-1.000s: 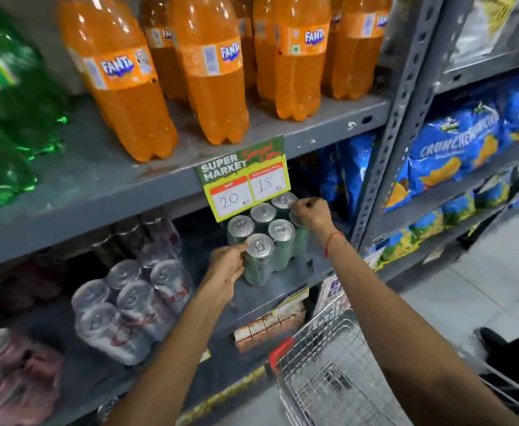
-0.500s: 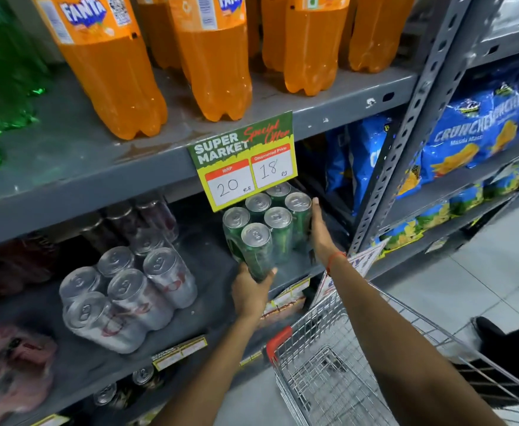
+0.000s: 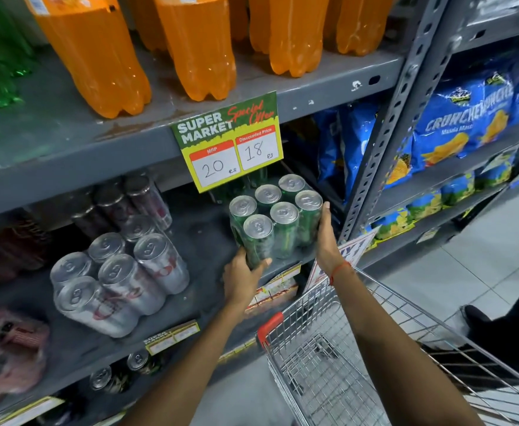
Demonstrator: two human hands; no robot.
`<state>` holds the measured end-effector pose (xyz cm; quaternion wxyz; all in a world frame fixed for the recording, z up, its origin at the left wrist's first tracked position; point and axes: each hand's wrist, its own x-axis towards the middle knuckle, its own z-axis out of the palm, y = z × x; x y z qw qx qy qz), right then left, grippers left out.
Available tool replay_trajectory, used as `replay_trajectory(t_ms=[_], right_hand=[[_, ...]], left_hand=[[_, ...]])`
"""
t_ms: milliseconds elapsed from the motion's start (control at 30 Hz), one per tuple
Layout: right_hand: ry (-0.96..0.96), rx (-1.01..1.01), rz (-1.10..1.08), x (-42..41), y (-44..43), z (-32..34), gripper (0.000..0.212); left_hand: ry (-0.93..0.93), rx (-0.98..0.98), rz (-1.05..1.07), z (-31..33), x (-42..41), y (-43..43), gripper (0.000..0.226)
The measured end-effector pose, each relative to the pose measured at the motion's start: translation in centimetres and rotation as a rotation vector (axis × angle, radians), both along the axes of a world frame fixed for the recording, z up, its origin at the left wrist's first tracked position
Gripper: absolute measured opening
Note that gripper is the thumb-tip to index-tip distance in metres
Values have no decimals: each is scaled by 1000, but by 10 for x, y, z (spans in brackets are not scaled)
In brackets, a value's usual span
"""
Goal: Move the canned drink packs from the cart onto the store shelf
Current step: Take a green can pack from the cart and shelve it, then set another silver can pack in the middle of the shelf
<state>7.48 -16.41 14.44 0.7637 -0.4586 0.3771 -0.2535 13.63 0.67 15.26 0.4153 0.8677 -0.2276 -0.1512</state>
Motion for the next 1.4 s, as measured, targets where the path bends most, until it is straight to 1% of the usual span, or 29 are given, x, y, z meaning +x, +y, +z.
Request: replay_trajectory(t_ms=[67, 100, 200, 267, 400, 567, 633, 733, 767, 800, 833, 867, 900, 933, 967, 1000, 1033, 1067, 1133, 1167, 1200, 1233, 1267, 1300, 1333, 1367, 1400], right_hand=[[-15, 4, -17, 0, 3, 0, 77], [-16, 6, -21, 0, 3, -2, 81], [-12, -4, -41, 0, 4, -8, 104], [4, 1, -51, 1, 2, -13, 110], [13, 4, -29, 0, 1, -16, 110], [-13, 35, -26, 4, 4, -7, 104], [-9, 23, -26, 5, 4, -5, 103], [-16, 54, -87, 11, -1, -19, 110], [12, 47, -124, 5, 13, -2, 106], [47, 1, -205, 1, 29, 15, 94], [97, -84, -287, -1, 45, 28, 76], [150, -169, -370, -2, 62, 37, 60], [174, -262, -458, -4, 79, 46, 54], [130, -401, -565, -3, 95, 58, 53], [35, -555, -632, 2, 108, 64, 52], [-44, -684, -637, 11, 121, 66, 49], [-92, -785, -582, 21, 133, 66, 45], [-134, -844, -501, 35, 146, 65, 44], [-207, -942, -323, 52, 179, 70, 46], [-228, -984, -233, 59, 196, 68, 48], [-241, -999, -133, 65, 210, 63, 52], [-233, -973, -27, 73, 220, 52, 58], [-199, -908, 73, 79, 228, 41, 66], [-145, -817, 160, 85, 233, 30, 71], [-84, -717, 227, 88, 235, 21, 72], [-21, -630, 292, 90, 236, 11, 68], [28, -561, 351, 91, 236, 4, 60]], left_hand=[[-3, -11, -18, -2, 1, 2, 49], [-1, -17, -24, -4, 3, 2, 50], [5, -17, -31, -8, 3, 3, 49], [12, -24, -29, -8, 2, 2, 47], [10, -39, -11, -7, 0, 2, 45], [21, -54, 21, -6, -1, 1, 44], [30, -73, 27, -10, 1, 1, 46], [66, -77, 9, -21, 9, 2, 53], [82, -75, 8, -18, 9, 2, 55], [87, -71, 3, -11, 8, 4, 56], [69, -66, -10, -1, 5, 7, 56], [16, -50, -15, 11, 1, 13, 56], [-65, -40, 5, 23, -3, 22, 57], [-171, -59, 44, 33, -7, 34, 61], [-302, -112, 85, 46, -10, 51, 65], [-437, -182, 119, 58, -12, 69, 67], [-549, -246, 143, 66, -11, 88, 68], [-636, -277, 177, 70, -6, 106, 72], [-729, -229, 309, 71, 6, 138, 82], [-731, -172, 387, 67, 13, 152, 90], [-705, -112, 455, 61, 20, 165, 99], [-656, -65, 506, 53, 27, 178, 107], [-591, -43, 530, 40, 33, 190, 113], [-494, -61, 529, 27, 38, 201, 117], [-365, -114, 517, 14, 43, 211, 117], [-235, -167, 500, 2, 47, 218, 113], [-136, -204, 480, -7, 50, 223, 103]])
